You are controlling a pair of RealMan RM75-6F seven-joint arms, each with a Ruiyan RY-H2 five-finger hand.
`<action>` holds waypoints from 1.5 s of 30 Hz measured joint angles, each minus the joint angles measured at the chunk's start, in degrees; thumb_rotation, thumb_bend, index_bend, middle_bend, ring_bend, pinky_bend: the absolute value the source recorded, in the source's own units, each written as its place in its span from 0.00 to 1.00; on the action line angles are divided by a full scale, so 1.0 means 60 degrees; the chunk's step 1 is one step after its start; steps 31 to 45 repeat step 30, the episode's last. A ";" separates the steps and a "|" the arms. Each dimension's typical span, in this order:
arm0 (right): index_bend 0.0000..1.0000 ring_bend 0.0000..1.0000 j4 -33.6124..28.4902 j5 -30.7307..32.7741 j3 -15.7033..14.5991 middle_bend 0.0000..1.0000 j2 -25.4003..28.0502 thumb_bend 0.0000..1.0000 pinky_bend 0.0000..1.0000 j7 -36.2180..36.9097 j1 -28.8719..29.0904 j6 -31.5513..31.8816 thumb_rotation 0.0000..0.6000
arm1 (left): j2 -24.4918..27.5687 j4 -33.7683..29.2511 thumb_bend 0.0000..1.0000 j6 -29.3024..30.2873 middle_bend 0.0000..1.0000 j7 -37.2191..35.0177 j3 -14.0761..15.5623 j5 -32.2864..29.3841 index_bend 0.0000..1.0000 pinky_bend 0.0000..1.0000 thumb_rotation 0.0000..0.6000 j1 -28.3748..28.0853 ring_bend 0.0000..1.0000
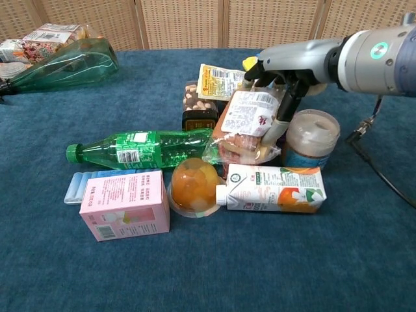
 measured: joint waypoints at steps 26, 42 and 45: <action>0.55 1.00 -0.1328 -0.3279 0.1801 0.77 0.3151 0.10 1.00 0.4796 -0.2421 0.0465 1.00 | 0.0018 -0.0283 0.27 0.0258 0.07 0.0283 0.0216 0.0041 0.06 0.00 1.00 0.0251 0.00; 0.55 1.00 -0.1357 -0.3380 0.1877 0.77 0.3216 0.10 1.00 0.4959 -0.2485 0.0278 1.00 | 0.0094 -0.0313 0.27 0.0378 0.07 0.0279 0.0241 0.0068 0.06 0.00 1.00 0.0329 0.00; 0.55 1.00 -0.1357 -0.3380 0.1877 0.77 0.3216 0.10 1.00 0.4959 -0.2485 0.0278 1.00 | 0.0094 -0.0313 0.27 0.0378 0.07 0.0279 0.0241 0.0068 0.06 0.00 1.00 0.0329 0.00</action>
